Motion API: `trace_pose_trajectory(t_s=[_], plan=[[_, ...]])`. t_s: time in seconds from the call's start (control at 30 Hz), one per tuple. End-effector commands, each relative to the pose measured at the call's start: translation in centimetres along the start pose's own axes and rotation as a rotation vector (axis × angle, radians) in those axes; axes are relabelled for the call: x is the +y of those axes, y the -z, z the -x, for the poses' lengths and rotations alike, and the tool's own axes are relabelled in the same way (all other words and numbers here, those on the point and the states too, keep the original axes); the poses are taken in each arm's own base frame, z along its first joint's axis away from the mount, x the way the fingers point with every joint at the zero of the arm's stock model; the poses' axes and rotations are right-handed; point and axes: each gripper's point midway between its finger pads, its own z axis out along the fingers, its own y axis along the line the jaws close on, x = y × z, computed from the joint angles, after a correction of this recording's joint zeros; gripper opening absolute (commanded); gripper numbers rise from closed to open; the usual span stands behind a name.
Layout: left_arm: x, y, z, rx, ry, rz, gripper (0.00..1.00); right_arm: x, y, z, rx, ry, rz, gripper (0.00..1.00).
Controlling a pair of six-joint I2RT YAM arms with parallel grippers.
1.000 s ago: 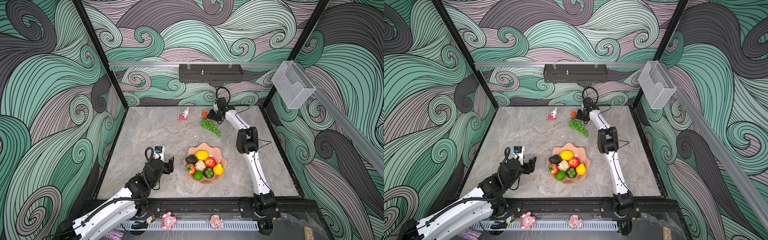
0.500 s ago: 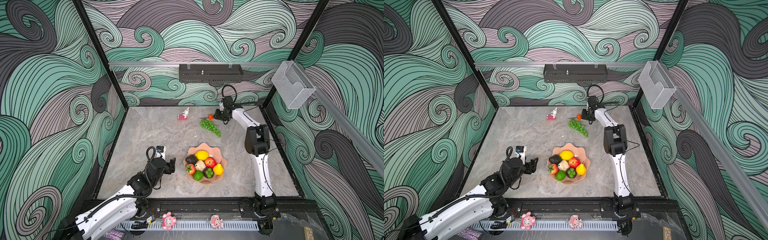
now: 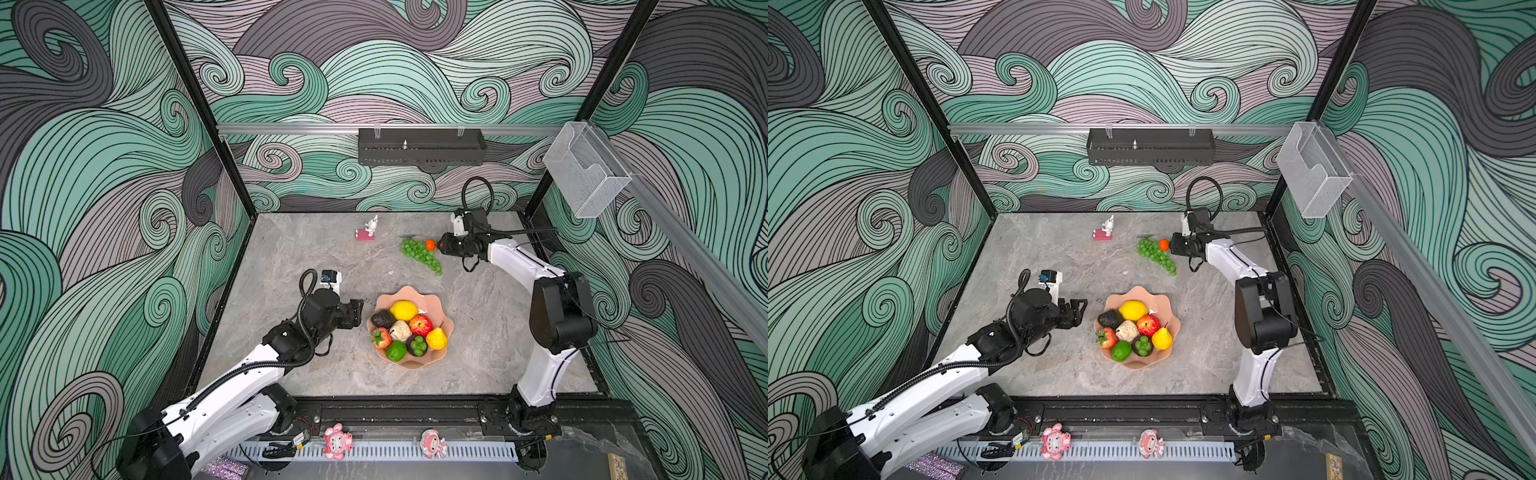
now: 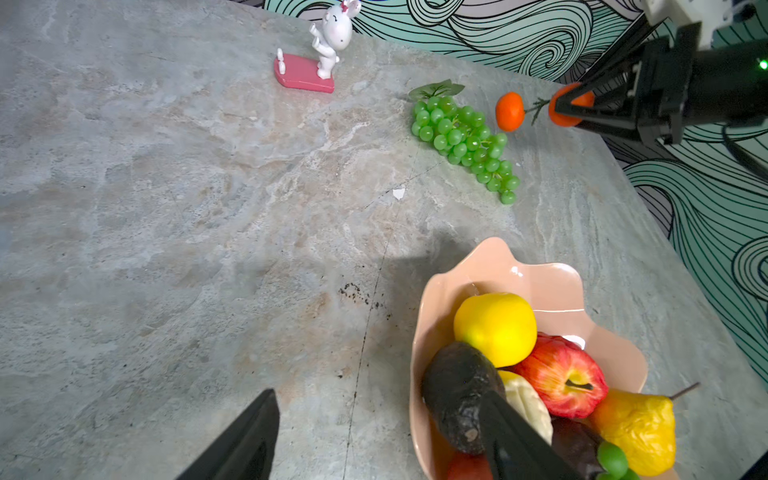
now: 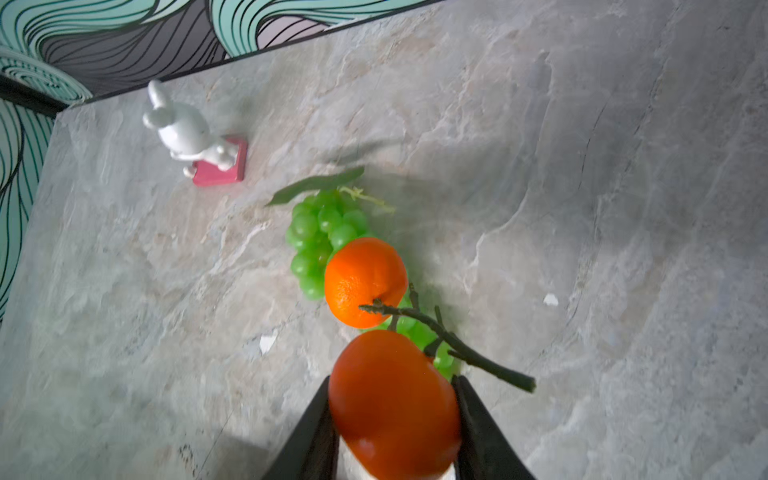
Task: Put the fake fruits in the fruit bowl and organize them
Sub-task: 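Lift the tangerines and carry them toward the bowl with the right gripper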
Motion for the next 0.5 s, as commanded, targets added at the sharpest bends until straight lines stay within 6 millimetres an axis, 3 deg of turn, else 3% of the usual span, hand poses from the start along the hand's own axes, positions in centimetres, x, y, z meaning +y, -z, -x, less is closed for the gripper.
trace_pose_trajectory(t_s=[0.0, 0.3, 0.47], plan=[[-1.7, 0.5, 1.7, 0.04, -0.007, -0.057, 0.78, 3.8, 3.4, 0.2, -0.082, 0.124, 0.087, 0.4], [-4.5, 1.0, 3.8, 0.114, -0.04, -0.159, 0.77, 12.1, 9.2, -7.4, -0.105, 0.387, 0.269, 0.43], [-5.9, 1.6, 4.5, 0.131, -0.061, -0.219, 0.74, 14.3, 11.2, -9.7, -0.162, 0.471, 0.358, 0.43]])
